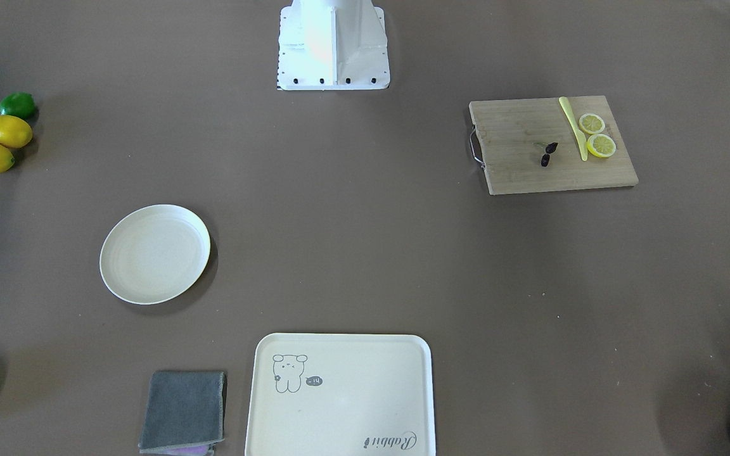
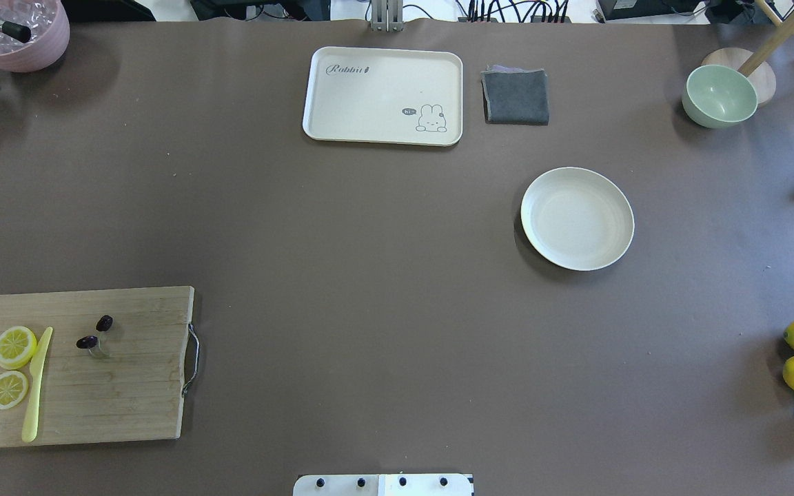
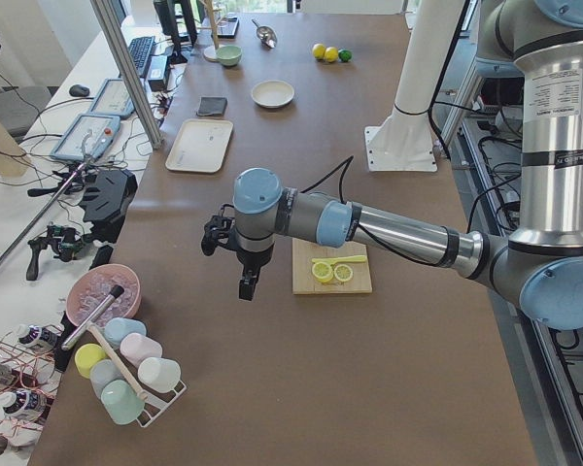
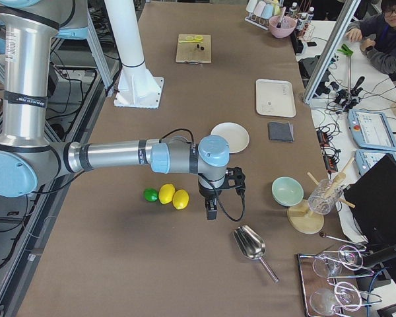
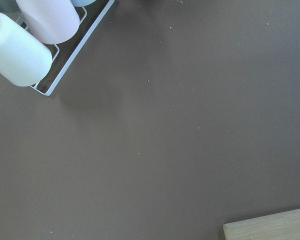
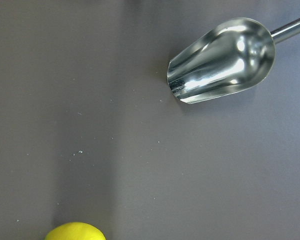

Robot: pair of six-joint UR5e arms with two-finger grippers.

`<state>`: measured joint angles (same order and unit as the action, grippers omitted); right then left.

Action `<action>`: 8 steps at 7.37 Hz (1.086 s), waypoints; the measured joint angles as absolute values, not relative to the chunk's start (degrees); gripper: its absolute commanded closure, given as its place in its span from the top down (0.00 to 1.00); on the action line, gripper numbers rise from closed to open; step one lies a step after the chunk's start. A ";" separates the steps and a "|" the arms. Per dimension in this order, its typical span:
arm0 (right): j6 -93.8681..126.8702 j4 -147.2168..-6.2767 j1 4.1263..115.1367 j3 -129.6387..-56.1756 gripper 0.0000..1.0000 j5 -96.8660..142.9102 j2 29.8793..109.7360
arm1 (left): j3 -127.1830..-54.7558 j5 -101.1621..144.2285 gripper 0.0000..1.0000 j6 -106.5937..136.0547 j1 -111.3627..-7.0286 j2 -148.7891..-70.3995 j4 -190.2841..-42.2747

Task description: Place red cherry on plate

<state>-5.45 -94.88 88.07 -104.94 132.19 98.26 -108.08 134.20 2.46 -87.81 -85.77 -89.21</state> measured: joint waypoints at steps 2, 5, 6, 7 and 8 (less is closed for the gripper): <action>-5.45 -94.84 88.07 -104.94 1.00 132.19 98.26 | -108.80 134.19 0.98 2.41 -87.80 -85.61 -89.24; -5.45 -94.47 88.07 -104.99 1.00 132.08 98.25 | -110.25 134.16 0.98 2.39 -87.81 -85.32 -89.26; -5.43 -92.99 88.07 -105.04 1.00 131.82 98.30 | -110.63 134.01 0.98 2.45 -87.90 -85.73 -89.28; -5.36 -89.30 88.07 -104.89 1.00 131.30 98.66 | -111.30 134.04 0.98 2.52 -88.29 -86.17 -89.31; -5.18 -82.87 88.07 -104.43 1.00 130.67 99.58 | -111.90 134.18 0.98 2.65 -89.02 -86.62 -89.55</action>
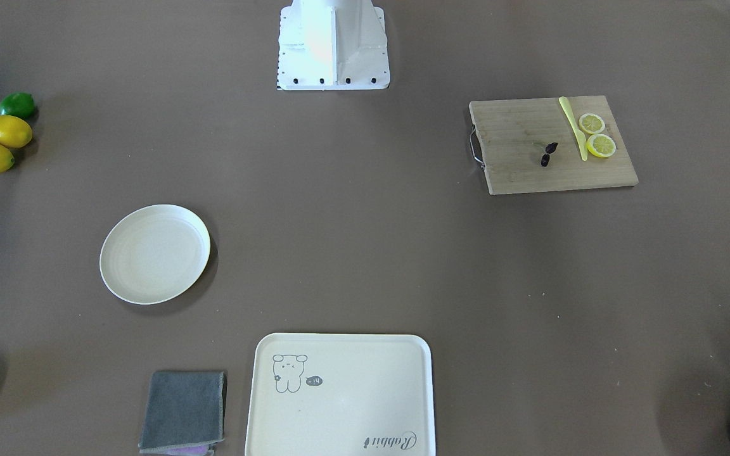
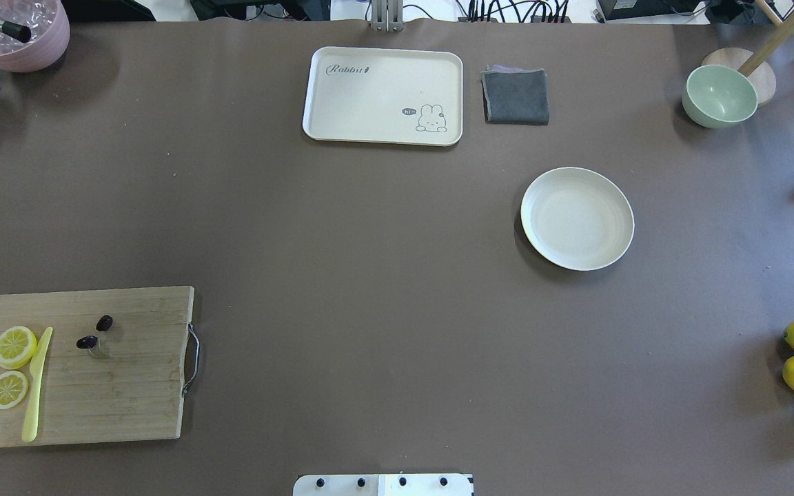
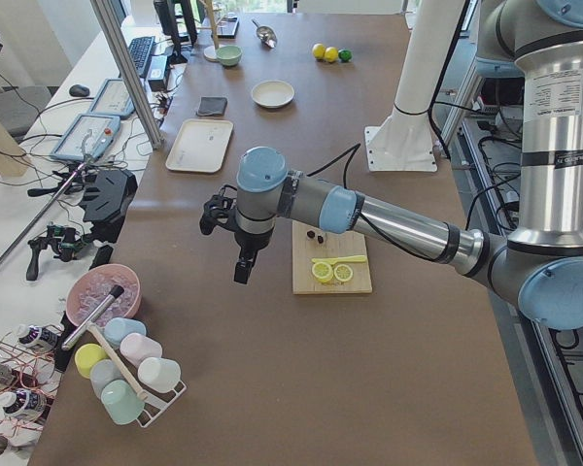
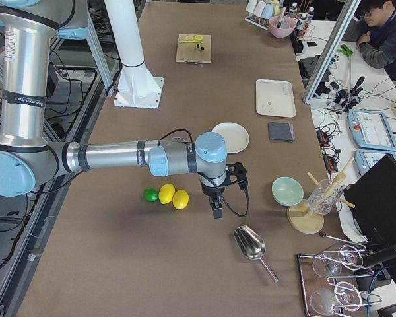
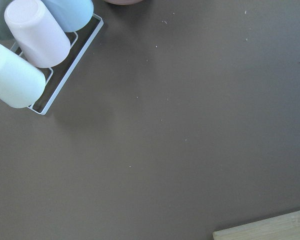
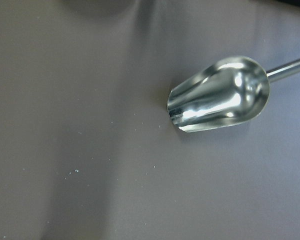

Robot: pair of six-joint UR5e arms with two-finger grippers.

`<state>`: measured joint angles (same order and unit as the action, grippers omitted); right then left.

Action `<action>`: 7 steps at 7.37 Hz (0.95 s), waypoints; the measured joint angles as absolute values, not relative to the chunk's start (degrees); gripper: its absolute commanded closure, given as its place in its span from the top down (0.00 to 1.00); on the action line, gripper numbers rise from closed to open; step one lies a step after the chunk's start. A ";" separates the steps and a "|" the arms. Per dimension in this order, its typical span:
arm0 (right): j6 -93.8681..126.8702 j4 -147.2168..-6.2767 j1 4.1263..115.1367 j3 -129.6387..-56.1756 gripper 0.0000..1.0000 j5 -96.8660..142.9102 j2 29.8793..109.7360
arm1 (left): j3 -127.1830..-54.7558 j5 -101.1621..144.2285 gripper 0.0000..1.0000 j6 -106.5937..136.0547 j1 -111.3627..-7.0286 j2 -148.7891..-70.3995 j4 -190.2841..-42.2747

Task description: Place red cherry on plate

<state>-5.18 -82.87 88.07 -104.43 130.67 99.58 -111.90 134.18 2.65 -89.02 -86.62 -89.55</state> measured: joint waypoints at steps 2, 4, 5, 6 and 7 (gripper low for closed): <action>-3.44 -71.28 88.32 -104.05 1.00 130.44 100.98 | -111.76 134.06 0.98 2.96 -89.94 -88.56 -92.38; 0.82 -68.70 88.35 -104.19 1.00 131.21 99.33 | -109.90 133.47 0.98 4.65 -91.16 -91.29 -96.84; 5.06 -68.42 87.41 -104.13 1.00 132.96 98.04 | -109.43 133.57 0.98 5.25 -91.54 -91.41 -99.30; 11.34 -67.87 85.10 -104.21 1.00 134.70 97.07 | -108.18 133.66 0.98 5.70 -91.50 -91.18 -103.14; 18.97 -66.34 81.79 -104.29 1.00 135.44 96.30 | -106.82 133.70 0.98 6.50 -91.10 -91.05 -106.69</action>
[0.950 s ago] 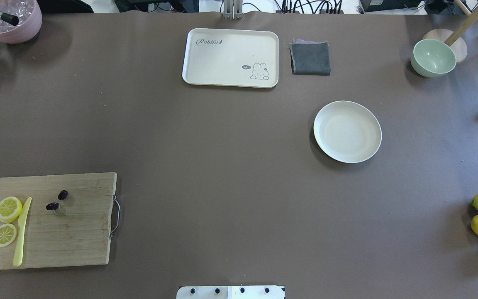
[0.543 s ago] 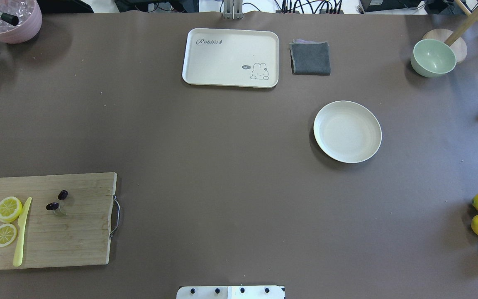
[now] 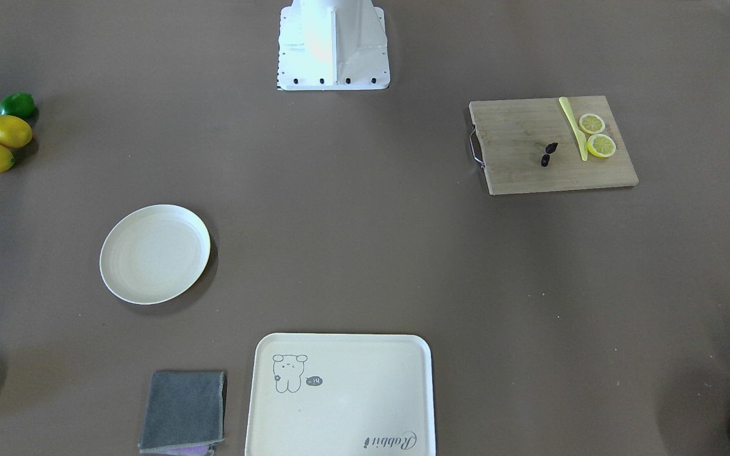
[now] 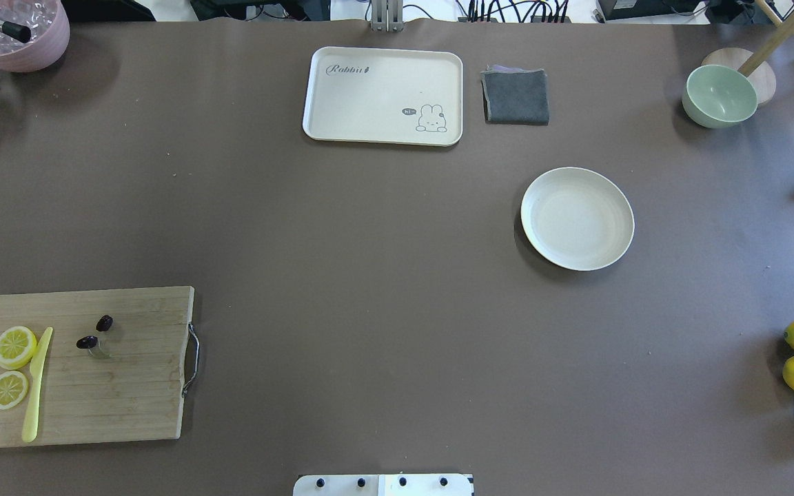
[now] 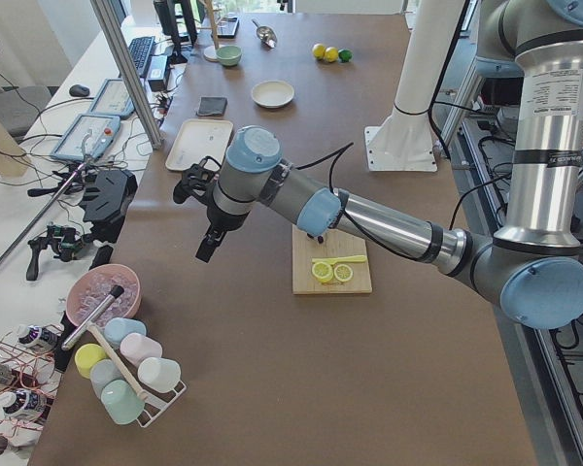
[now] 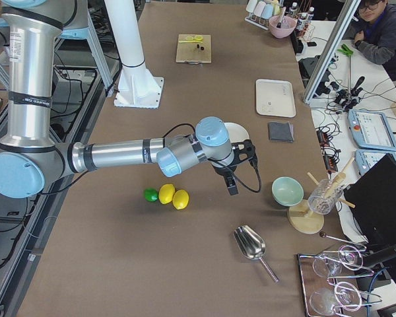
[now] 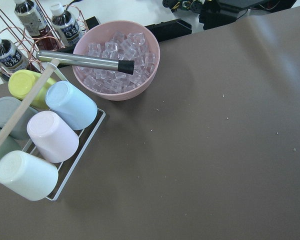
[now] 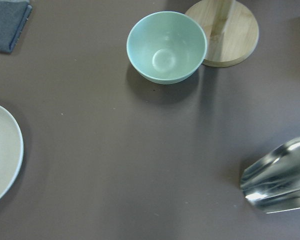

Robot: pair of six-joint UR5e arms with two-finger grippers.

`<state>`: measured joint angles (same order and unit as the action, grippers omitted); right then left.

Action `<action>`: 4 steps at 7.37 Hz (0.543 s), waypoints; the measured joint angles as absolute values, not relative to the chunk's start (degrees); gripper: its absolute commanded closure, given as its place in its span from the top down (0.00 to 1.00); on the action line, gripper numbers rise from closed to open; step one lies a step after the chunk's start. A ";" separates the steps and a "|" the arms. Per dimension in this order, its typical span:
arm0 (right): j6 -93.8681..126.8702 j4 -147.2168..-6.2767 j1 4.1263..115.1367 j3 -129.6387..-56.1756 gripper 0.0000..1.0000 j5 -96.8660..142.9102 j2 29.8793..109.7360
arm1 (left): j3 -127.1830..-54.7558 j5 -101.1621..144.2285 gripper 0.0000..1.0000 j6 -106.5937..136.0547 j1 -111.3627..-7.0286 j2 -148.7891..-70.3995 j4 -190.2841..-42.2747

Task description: Place red cherry on plate

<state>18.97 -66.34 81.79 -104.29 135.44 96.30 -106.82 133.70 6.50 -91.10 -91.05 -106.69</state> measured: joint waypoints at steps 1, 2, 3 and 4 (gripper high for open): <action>26.24 -63.74 77.45 -104.20 0.99 134.44 95.77 | -106.08 133.70 0.98 7.63 -89.74 -91.01 -108.72; 33.37 -60.81 72.04 -104.01 0.97 131.04 95.30 | -105.81 133.69 0.98 8.27 -87.97 -90.98 -109.58; 39.98 -57.71 66.58 -103.60 0.95 126.77 94.97 | -105.68 133.68 0.98 8.55 -86.95 -90.94 -109.88; 46.30 -54.66 61.47 -102.80 0.94 122.63 94.57 | -105.61 133.68 0.98 8.65 -86.52 -90.91 -109.99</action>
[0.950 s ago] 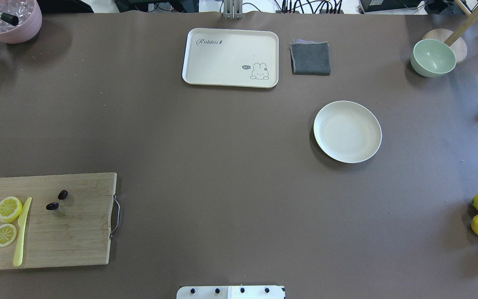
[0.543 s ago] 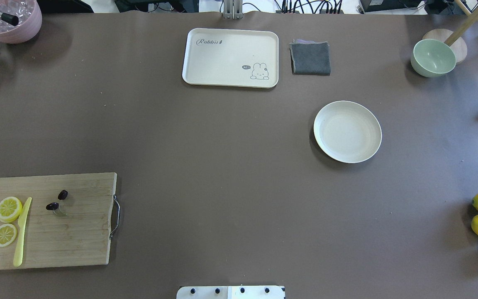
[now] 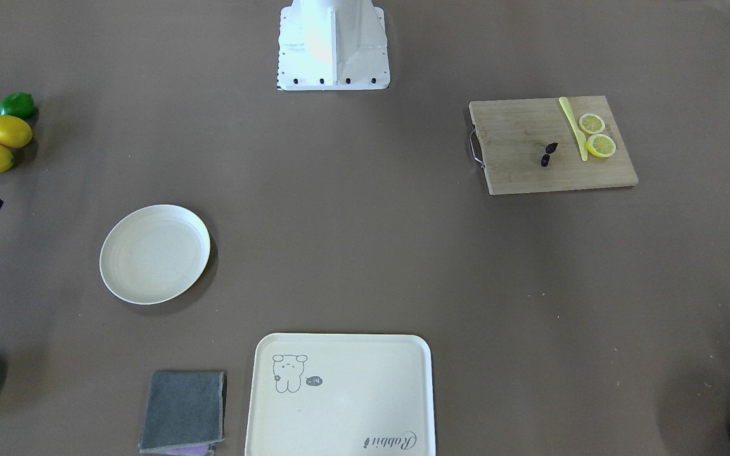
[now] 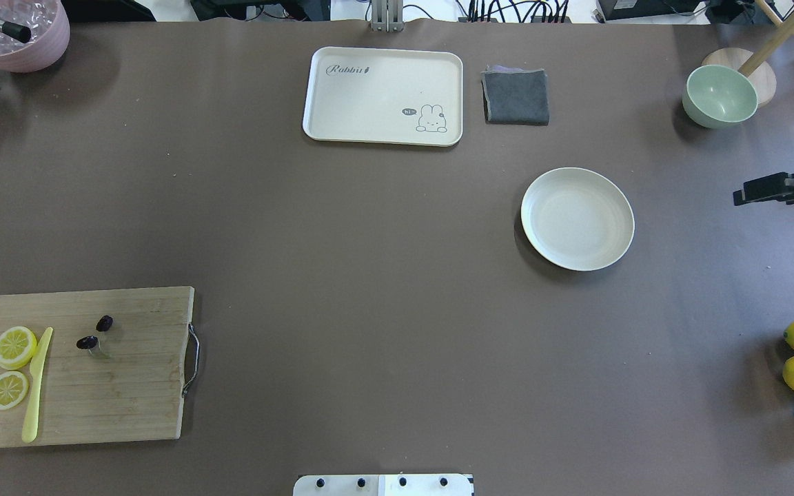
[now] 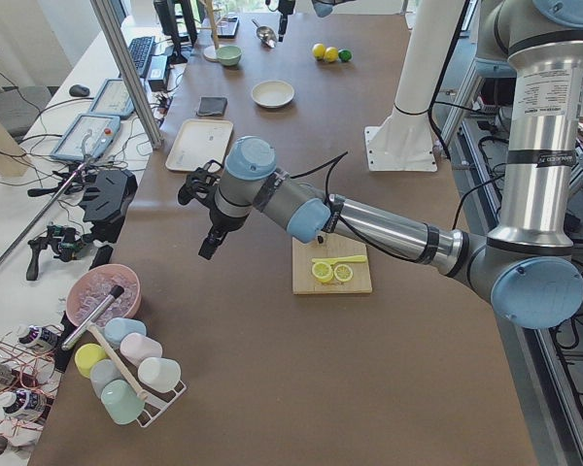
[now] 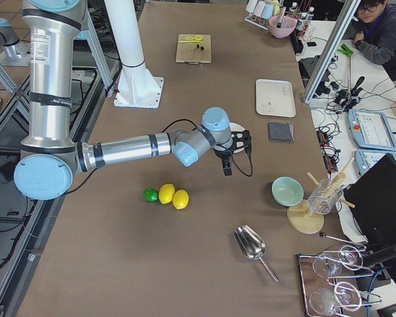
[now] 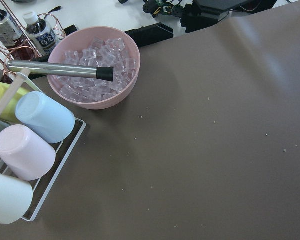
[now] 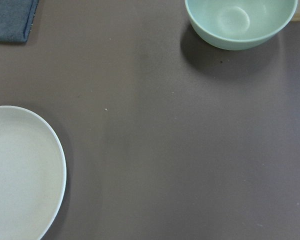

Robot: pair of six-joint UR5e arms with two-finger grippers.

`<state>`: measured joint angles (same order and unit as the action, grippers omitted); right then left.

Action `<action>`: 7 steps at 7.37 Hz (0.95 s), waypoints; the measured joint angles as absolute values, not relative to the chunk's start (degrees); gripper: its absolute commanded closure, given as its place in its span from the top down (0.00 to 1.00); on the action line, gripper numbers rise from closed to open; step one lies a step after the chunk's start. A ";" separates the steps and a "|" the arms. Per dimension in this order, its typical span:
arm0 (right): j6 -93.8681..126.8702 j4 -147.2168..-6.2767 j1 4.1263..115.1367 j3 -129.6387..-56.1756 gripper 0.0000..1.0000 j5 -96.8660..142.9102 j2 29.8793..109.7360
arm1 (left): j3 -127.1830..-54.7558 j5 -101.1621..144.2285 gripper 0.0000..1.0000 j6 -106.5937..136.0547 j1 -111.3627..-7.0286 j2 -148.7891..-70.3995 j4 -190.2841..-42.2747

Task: Place red cherry on plate
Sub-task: 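Reach the right gripper to the white plate's rim and grip it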

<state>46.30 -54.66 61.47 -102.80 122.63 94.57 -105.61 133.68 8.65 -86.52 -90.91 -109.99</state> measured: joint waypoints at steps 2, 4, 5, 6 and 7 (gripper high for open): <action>57.12 -48.03 52.55 -98.26 0.78 114.70 91.70 | -105.65 133.68 0.98 8.66 -86.35 -90.44 -110.31; 65.62 -42.01 45.52 -93.45 0.36 108.71 87.68 | -105.63 133.68 0.98 8.69 -86.31 -89.67 -111.65; 67.79 -41.04 43.52 -92.82 0.00 106.95 86.64 | -105.57 133.68 0.98 8.70 -86.31 -89.48 -112.02; 68.74 -40.67 42.72 -92.78 0.00 106.32 86.39 | -105.54 133.68 0.98 8.70 -86.31 -89.43 -112.16; 69.08 -40.49 42.47 -92.85 0.00 106.22 86.48 | -105.54 133.66 0.98 8.70 -86.31 -89.41 -112.21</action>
<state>69.08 -40.49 42.47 -92.85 106.22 86.48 -105.54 133.66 8.70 -86.31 -89.41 -112.21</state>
